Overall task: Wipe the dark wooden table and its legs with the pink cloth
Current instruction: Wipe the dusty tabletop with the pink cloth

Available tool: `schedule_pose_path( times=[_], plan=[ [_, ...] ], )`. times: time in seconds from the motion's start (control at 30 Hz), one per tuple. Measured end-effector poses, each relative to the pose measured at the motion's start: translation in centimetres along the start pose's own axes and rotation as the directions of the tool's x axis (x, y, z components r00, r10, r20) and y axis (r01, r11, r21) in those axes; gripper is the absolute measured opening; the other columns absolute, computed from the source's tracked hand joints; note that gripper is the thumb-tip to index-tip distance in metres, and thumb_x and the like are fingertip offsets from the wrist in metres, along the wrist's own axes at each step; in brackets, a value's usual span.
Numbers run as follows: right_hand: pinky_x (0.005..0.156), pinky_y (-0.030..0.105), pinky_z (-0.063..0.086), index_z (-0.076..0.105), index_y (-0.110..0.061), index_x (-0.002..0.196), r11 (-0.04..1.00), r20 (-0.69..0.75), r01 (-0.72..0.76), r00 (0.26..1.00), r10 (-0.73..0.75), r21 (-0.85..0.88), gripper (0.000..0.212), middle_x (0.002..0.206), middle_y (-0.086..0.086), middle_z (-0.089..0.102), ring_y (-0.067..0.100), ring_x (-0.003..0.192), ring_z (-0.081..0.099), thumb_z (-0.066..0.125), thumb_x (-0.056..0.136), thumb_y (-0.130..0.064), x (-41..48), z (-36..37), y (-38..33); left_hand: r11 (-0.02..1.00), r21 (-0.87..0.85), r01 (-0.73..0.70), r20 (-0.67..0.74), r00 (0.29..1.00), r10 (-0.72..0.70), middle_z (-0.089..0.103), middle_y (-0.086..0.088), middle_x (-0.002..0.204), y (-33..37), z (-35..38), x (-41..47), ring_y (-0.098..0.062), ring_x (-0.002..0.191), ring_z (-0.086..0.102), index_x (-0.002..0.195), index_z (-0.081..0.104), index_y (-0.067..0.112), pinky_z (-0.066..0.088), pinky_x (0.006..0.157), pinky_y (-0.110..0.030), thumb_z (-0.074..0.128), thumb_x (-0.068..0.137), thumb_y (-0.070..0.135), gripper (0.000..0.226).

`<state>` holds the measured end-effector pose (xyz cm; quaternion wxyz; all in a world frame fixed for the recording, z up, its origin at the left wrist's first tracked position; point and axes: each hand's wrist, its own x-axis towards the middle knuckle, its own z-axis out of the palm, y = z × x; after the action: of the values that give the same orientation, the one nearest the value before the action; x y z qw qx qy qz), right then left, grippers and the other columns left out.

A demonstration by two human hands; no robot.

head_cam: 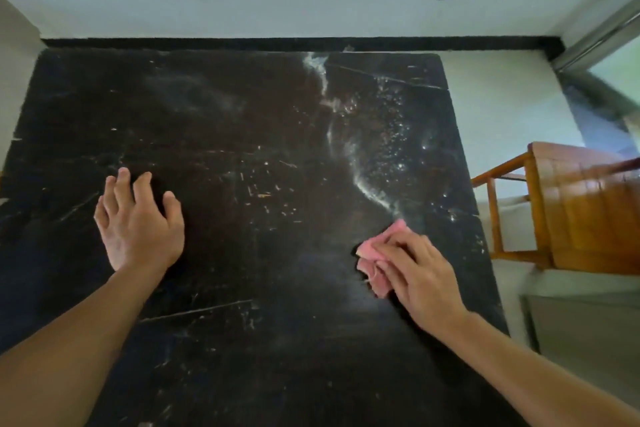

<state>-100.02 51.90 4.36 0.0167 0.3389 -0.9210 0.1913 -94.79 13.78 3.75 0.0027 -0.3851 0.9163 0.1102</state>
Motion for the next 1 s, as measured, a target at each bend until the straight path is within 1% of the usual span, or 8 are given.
schedule_pose_path(
  times=[0.23, 0.37, 0.43, 0.53, 0.67, 0.77, 0.87, 1.0],
  plan=[
    [0.080, 0.029, 0.047, 0.066, -0.018, 0.111, 0.858, -0.175, -0.504, 0.858, 0.484, -0.098, 0.024, 0.112, 0.001, 0.055, 0.020, 0.099, 0.056, 0.048, 0.101, -0.031, 4.5, -7.6, 11.4, 0.997, -0.053, -0.051, -0.024, 0.998, 0.050, 0.021, -0.020, 0.156, 5.2, 0.5, -3.7, -0.036, 0.145, 0.011, 0.140, 0.037, 0.005, 0.012, 0.118, -0.052, 0.042, 0.100, 0.026, 0.045],
    [0.071, 0.029, 0.054, 0.065, -0.016, 0.110, 0.993, -0.030, -0.115, 0.993, 0.115, 0.001, 0.020, 0.107, 0.001, 0.059, 0.015, 0.090, 0.058, 0.060, 0.092, -0.021, -3.0, -7.9, 6.0, 0.976, -0.129, -0.176, -0.033, 0.984, 0.173, 0.020, -0.018, 0.156, 10.2, 1.4, -5.5, -0.034, 0.146, 0.011, 0.141, 0.034, 0.007, 0.012, 0.118, -0.051, 0.040, 0.100, 0.029, 0.047],
    [0.077, 0.028, 0.052, 0.063, -0.021, 0.111, 0.999, 0.111, 0.040, 0.993, -0.040, 0.004, 0.022, 0.110, -0.002, 0.058, 0.013, 0.093, 0.057, 0.061, 0.090, -0.025, -8.0, -6.5, 4.3, 0.977, -0.144, -0.160, -0.019, 0.987, 0.159, 0.020, -0.018, 0.156, 11.7, 2.0, -5.9, -0.034, 0.146, 0.011, 0.142, 0.033, 0.008, 0.013, 0.118, -0.052, 0.039, 0.100, 0.032, 0.048],
    [0.078, 0.028, 0.049, 0.066, -0.020, 0.105, 0.993, 0.061, 0.118, 0.991, -0.118, 0.008, 0.022, 0.105, 0.000, 0.062, 0.014, 0.091, 0.057, 0.051, 0.097, -0.034, -8.5, -5.8, 6.7, 0.985, -0.089, -0.148, -0.014, 0.989, 0.148, 0.019, -0.020, 0.156, 12.5, 3.0, -6.2, -0.035, 0.146, 0.011, 0.141, 0.034, 0.007, 0.011, 0.119, -0.050, 0.038, 0.100, 0.035, 0.050],
    [0.066, 0.033, 0.046, 0.063, -0.012, 0.104, 0.977, -0.125, -0.194, 0.975, 0.183, -0.087, 0.021, 0.094, 0.008, 0.062, 0.026, 0.076, 0.053, 0.052, 0.100, -0.028, 0.5, -5.8, 14.3, 0.988, -0.052, -0.145, -0.009, 0.989, 0.144, 0.020, -0.019, 0.156, 12.6, 3.5, -6.3, -0.034, 0.146, 0.012, 0.139, 0.035, 0.006, 0.011, 0.119, -0.049, 0.036, 0.101, 0.037, 0.049],
    [0.083, 0.034, 0.047, 0.064, -0.016, 0.114, 0.896, -0.111, -0.426, 0.903, 0.414, -0.125, 0.027, 0.113, 0.008, 0.057, 0.025, 0.097, 0.057, 0.044, 0.102, -0.030, 6.2, -7.9, 17.2, 0.989, -0.059, -0.137, -0.017, 0.990, 0.137, 0.021, -0.018, 0.156, 12.6, 3.3, -6.6, -0.033, 0.146, 0.013, 0.139, 0.036, 0.006, 0.011, 0.119, -0.050, 0.037, 0.101, 0.035, 0.048],
    [0.078, 0.031, 0.045, 0.065, -0.020, 0.100, 0.956, -0.113, -0.260, 0.963, 0.246, -0.133, 0.024, 0.106, -0.001, 0.055, 0.019, 0.094, 0.055, 0.044, 0.099, -0.031, 6.0, -9.1, 14.1, 0.989, -0.050, -0.138, -0.010, 0.990, 0.138, 0.021, -0.017, 0.156, 12.7, 3.3, -6.4, -0.032, 0.146, 0.012, 0.140, 0.035, 0.007, 0.012, 0.119, -0.050, 0.037, 0.101, 0.035, 0.048],
    [0.081, 0.034, 0.044, 0.069, -0.020, 0.102, 0.987, 0.135, 0.152, 0.980, -0.144, -0.055, 0.030, 0.103, 0.000, 0.061, 0.021, 0.091, 0.055, 0.044, 0.098, -0.037, -1.1, -6.2, 10.1, 0.989, -0.047, -0.139, -0.002, 0.990, 0.139, 0.022, -0.018, 0.155, 12.6, 3.5, -6.4, -0.033, 0.145, 0.013, 0.138, 0.036, 0.007, 0.014, 0.118, -0.051, 0.039, 0.100, 0.035, 0.047]
  ],
)
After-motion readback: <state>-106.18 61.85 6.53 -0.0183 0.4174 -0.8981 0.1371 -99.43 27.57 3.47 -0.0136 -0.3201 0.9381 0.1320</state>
